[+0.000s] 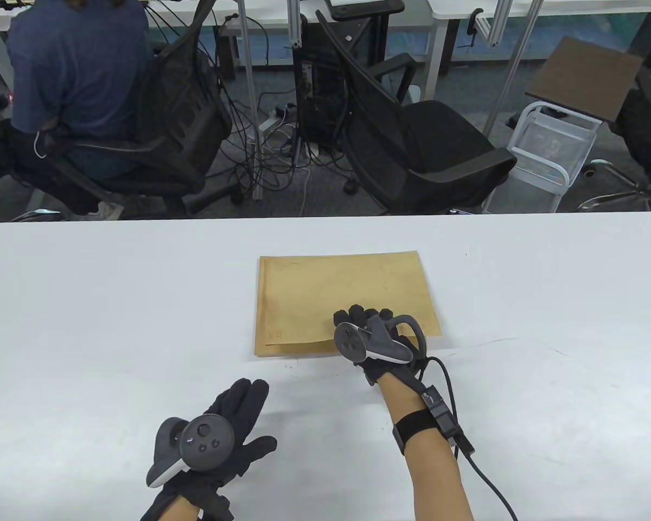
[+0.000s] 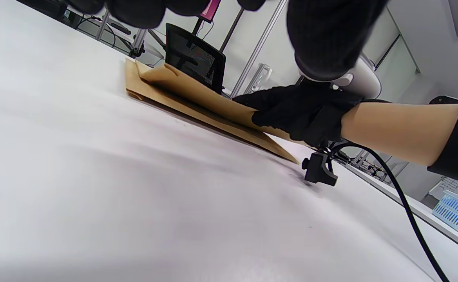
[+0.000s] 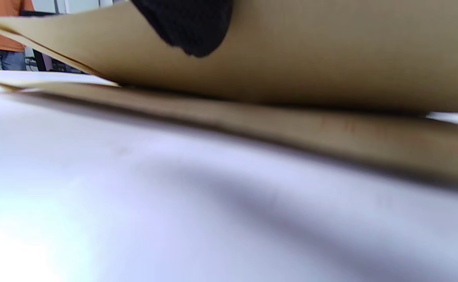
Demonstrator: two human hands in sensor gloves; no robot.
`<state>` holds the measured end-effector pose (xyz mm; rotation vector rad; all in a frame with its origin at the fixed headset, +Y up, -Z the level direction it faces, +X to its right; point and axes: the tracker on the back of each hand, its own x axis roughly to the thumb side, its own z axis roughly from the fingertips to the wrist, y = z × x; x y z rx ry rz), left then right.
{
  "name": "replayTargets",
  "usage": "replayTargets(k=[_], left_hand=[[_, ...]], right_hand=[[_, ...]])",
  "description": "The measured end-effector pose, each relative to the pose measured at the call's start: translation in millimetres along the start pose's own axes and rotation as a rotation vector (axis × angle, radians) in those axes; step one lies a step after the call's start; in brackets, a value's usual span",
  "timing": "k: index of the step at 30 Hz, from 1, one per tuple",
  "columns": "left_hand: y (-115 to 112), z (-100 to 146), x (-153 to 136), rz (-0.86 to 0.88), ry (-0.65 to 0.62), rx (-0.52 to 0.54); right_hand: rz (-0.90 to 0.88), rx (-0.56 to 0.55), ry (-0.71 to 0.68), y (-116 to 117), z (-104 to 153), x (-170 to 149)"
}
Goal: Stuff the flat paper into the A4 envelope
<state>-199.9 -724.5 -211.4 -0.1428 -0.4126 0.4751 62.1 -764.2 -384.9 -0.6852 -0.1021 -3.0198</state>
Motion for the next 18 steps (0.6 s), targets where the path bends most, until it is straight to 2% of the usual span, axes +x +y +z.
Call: replayTargets(k=[7,9,10,12,17,18], left_hand=[[-5.7,-1.7,2.0,-0.006,-0.009,-0.026],[-8.1,-2.5,3.0,-0.011,-0.012,-0.036],[-9.0,-3.0,3.3,-0.015,-0.012,-0.039],[-12.0,-4.5,3.9,-0.03,-0.008,-0.051],[-20.0,-7.5,7.8,-0.115,-0.006,-0.085],[-21.5,-7.9,8.4,-0.128,-0.006,-0.087]], right_hand=[[-0.139,0.22,0.055,9.4,4.3,-4.7],[-0.238,0.323,0.082,15.0,6.3,-8.0],[-0.279,0.341,0.085,16.7,6.9,-8.8],[-0.355,0.342,0.106,19.2,8.2,-10.4],[-0.348,0.333,0.081,23.6,13.0,-14.3],[-0.344,0.256,0.077,22.9,17.0,-17.0]])
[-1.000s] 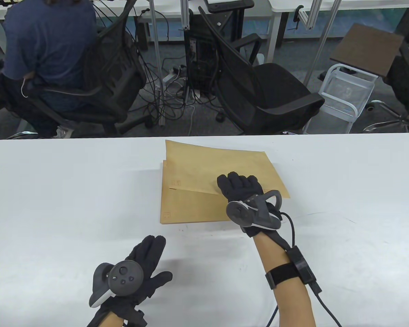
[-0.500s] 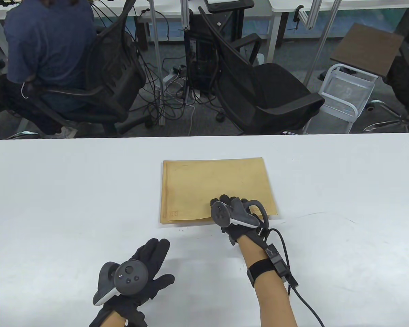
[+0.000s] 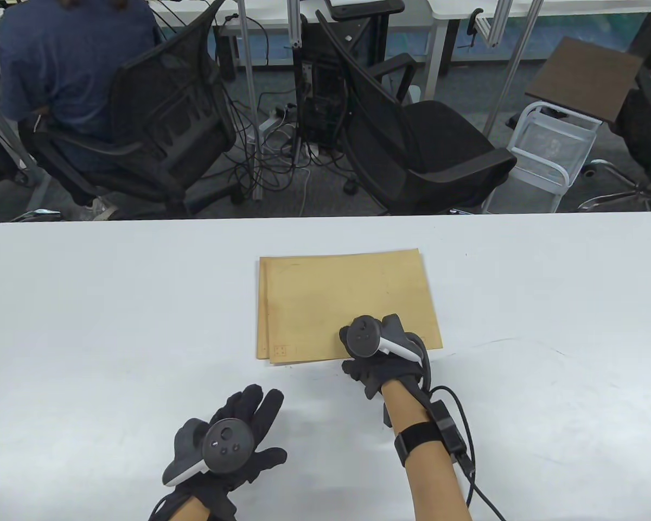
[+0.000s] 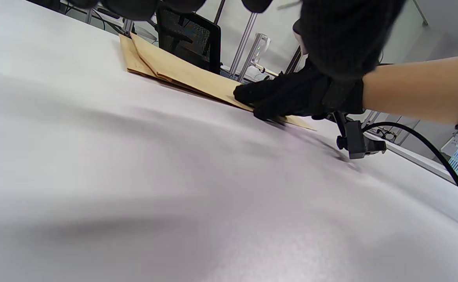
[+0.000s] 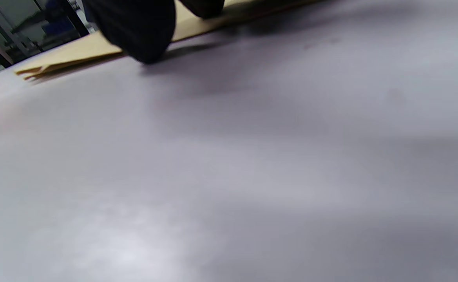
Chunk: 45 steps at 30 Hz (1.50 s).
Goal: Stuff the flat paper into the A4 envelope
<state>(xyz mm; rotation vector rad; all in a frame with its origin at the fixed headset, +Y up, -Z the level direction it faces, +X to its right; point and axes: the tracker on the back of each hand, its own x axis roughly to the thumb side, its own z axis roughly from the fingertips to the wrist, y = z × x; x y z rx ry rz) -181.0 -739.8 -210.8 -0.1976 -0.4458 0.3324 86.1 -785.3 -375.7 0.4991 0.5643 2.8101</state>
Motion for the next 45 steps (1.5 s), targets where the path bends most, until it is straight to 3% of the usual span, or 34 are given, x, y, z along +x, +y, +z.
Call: replayTargets(k=[4,12,20,26,32,45], left_hand=[[0.3,0.1,-0.4,-0.007,0.0,0.004],[-1.1,0.4,2.0,-0.057,0.007,-0.003],[-4.5,-1.0,2.7,-0.105,0.017,-0.048],[-2.8,-0.2,0.1,-0.112,0.035,-0.034],[-3.7,-0.5,0.0,-0.115,0.034,-0.043],[-1.4,1.0,-1.7,-0.107,0.042,-0.038]], right_hand=[[-0.026,-0.115,-0.069,-9.4,15.9,2.5],[0.061,-0.148,-0.123,-28.6,63.6,13.4],[0.116,-0.093,-0.185,-7.7,123.3,14.4],[0.127,-0.026,-0.188,14.6,150.8,11.6],[0.108,-0.02,-0.201,24.7,160.7,10.8],[0.117,0.023,-0.186,31.1,156.4,7.0]])
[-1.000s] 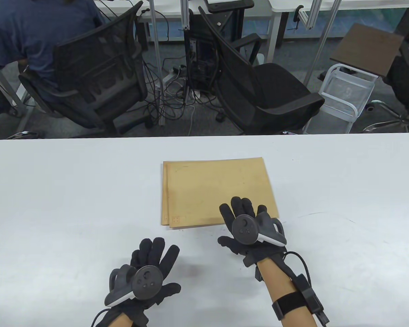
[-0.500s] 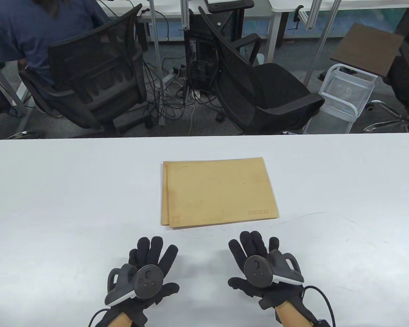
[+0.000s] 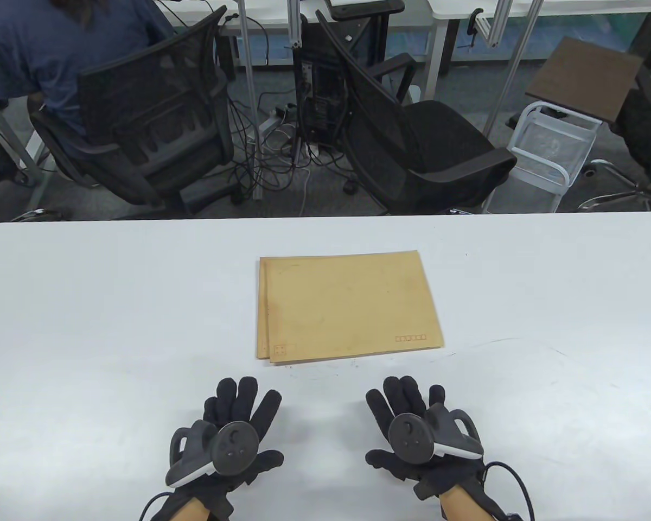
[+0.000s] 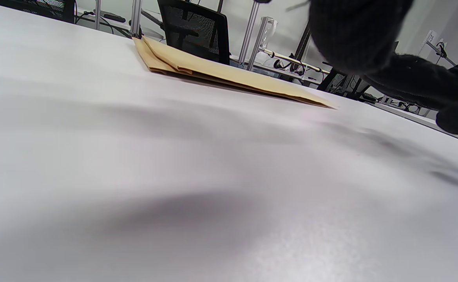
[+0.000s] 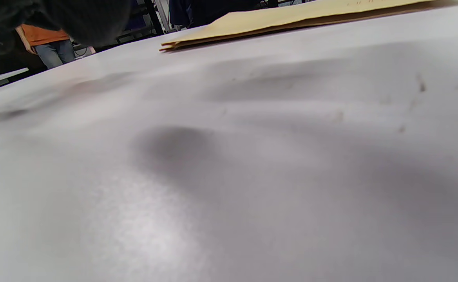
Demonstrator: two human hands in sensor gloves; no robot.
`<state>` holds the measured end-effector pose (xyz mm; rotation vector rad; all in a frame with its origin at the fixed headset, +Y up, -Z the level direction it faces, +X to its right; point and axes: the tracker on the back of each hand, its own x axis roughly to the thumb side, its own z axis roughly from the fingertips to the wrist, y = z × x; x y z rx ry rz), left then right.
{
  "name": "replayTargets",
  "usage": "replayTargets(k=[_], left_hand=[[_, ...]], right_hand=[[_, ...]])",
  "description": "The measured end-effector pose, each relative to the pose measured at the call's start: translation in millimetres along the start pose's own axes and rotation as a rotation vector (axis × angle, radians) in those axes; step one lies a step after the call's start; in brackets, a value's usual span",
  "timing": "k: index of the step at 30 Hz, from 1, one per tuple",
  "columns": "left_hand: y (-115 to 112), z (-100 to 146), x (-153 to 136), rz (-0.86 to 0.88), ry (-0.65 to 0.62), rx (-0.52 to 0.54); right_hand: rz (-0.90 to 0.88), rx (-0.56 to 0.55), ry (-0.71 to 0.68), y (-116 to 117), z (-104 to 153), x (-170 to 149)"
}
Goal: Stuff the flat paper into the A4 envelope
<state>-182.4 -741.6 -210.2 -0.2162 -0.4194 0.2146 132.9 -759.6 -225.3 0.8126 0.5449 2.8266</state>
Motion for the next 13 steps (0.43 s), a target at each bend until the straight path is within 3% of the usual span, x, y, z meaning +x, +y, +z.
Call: replayTargets(k=[13], left_hand=[[-1.2,0.1,-0.9,0.019,0.0,-0.008]], right_hand=[[-0.014,0.013,-0.006,1.6,-0.6,0.3]])
